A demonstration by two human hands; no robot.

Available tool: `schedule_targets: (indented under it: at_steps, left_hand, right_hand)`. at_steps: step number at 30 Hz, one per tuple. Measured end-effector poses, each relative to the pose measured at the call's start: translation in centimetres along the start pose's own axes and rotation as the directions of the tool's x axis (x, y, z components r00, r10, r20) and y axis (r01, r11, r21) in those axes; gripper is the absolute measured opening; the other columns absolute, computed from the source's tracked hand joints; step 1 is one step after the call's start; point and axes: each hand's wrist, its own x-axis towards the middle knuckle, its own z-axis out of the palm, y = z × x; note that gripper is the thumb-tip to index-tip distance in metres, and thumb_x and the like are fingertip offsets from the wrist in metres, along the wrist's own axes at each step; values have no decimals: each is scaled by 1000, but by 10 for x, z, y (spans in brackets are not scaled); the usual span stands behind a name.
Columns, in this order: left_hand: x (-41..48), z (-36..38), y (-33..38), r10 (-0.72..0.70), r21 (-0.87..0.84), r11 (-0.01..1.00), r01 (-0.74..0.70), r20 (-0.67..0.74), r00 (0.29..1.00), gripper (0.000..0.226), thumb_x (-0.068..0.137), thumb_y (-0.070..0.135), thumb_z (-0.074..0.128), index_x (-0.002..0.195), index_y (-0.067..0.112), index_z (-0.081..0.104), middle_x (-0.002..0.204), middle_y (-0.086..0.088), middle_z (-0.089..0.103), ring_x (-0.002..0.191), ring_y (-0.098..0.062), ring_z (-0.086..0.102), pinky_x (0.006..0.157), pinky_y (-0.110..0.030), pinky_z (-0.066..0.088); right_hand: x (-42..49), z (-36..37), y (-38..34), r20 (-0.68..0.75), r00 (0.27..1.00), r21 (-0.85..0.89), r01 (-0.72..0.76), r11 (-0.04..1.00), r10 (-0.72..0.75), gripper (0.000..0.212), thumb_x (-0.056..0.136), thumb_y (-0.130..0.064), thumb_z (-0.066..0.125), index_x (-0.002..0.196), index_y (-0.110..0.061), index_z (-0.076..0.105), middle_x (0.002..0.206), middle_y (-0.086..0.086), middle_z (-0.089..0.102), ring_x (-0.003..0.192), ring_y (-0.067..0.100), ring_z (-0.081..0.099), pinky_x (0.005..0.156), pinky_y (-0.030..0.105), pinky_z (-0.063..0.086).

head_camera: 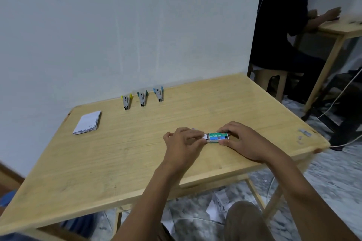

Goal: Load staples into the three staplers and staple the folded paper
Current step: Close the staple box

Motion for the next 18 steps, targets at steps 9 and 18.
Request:
schedule_targets:
  at_steps: [9, 18]
  left_hand:
    - [-1, -6, 3, -27, -63, 998, 28, 22, 999, 10, 75, 55, 73, 82, 57, 67, 105, 17, 68, 117, -15, 45, 83, -5, 13]
    - [1, -3, -1, -26, -66, 997, 27, 19, 999, 34, 75, 53, 75, 107, 43, 72, 105, 10, 71, 120, -12, 45, 88, -5, 10]
  right_hand:
    - [2, -1, 1, 52, 999, 47, 13, 999, -15, 32, 92, -31, 67, 123, -30, 62, 117, -17, 59, 109, 0, 53, 83, 16, 45]
    - [3, 3, 0, 28, 999, 16, 32, 999, -33, 35, 92, -33, 67, 126, -31, 62, 117, -17, 59, 107, -1, 53, 85, 18, 44]
